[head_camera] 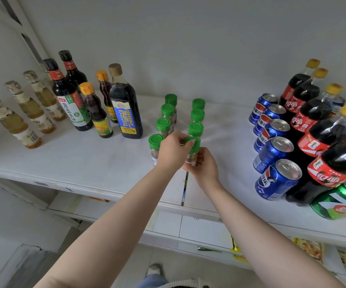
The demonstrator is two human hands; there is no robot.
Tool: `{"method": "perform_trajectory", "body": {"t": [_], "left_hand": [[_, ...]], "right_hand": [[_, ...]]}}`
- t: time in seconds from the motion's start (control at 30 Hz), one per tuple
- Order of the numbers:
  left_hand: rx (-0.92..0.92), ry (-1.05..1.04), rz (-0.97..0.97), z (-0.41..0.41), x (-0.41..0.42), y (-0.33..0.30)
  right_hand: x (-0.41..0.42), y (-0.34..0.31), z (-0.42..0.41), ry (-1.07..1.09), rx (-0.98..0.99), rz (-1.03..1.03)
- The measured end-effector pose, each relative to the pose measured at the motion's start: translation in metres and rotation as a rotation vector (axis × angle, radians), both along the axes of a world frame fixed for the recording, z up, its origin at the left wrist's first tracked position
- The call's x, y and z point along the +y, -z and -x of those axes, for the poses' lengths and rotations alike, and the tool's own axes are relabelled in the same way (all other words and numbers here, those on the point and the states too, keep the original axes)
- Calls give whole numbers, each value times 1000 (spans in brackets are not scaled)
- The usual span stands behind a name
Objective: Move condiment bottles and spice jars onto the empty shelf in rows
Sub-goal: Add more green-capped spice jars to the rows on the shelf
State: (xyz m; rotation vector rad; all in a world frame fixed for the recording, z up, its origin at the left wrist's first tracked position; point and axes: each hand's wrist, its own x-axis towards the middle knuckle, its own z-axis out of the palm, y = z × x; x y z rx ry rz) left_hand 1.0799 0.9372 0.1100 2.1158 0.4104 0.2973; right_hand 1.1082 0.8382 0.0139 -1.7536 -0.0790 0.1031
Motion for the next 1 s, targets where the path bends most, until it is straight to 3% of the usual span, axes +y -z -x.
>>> {"method": "perform_trajectory", "body": {"t": [0.5, 1.0], "left_hand": [[-12, 9, -48, 5, 2, -4], [-115, 70, -220, 6, 0, 4]], "right_hand": [[1, 0, 0, -14, -17, 62], [-7, -6, 10, -3, -37, 48]]}}
